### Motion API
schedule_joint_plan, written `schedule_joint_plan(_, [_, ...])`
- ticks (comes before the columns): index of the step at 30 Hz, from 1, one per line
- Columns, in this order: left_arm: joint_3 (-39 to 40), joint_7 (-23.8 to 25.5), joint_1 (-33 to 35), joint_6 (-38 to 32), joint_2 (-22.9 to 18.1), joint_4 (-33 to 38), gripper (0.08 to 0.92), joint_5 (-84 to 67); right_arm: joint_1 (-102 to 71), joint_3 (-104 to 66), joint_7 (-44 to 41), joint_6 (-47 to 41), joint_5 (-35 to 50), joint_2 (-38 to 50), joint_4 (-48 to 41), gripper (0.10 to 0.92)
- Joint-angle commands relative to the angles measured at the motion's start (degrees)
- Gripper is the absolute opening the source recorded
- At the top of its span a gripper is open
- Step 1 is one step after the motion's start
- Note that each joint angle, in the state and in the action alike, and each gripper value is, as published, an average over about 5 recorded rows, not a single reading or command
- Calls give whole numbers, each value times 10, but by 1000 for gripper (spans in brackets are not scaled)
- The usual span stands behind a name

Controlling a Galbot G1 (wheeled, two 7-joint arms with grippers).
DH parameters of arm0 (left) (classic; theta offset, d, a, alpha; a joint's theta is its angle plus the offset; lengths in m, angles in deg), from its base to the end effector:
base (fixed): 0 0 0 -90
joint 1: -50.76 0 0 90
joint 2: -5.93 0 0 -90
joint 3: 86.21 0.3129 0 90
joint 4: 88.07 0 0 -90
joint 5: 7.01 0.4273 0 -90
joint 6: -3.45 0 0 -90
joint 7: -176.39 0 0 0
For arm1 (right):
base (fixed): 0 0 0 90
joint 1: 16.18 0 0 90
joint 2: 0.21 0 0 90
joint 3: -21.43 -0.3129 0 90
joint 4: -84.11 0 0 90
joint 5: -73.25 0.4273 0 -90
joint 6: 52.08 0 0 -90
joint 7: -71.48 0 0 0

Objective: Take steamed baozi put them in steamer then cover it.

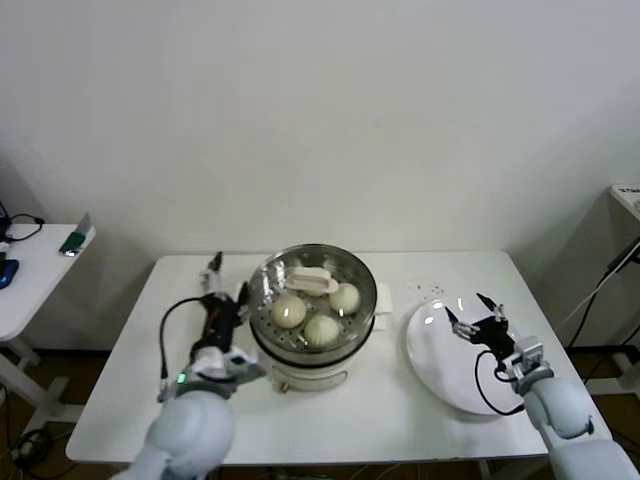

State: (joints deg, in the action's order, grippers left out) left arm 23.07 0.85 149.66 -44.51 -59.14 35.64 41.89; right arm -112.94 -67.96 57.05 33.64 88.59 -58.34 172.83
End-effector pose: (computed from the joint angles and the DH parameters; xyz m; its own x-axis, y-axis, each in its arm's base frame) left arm 0.3132 -0.0745 -0.1687 -0.9875 -0.1210 0.1009 0.0388 0.4344 0.8999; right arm 0.3917 -0.1664 -0.3246 -0.9366 -0.2157 0.2761 -0.2801 0.9344 -0.2202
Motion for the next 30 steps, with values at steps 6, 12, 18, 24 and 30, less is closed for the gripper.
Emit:
schedule_joint_plan(6, [-402, -53, 240, -434, -105, -74, 823, -572, -32, -42, -7, 12, 6, -26, 31, 823])
schedule_joint_plan(12, [-394, -49, 266, -499, -139, -127, 823, -594, -42, -55, -11, 23, 9, -36, 35, 823])
schedule_joint_plan(18, [-381, -40, 259, -517, -151, -153, 823, -587, -50, -65, -22, 25, 12, -44, 40, 823])
schedule_joint_plan(24, [-378, -36, 250, -515, -149, -157, 823, -581, -48, -67, -22, 24, 12, -52, 46, 823])
schedule_joint_plan(30, [-378, -31, 244, -506, -147, -154, 823, -579, -57, -72, -22, 26, 11, -61, 51, 823])
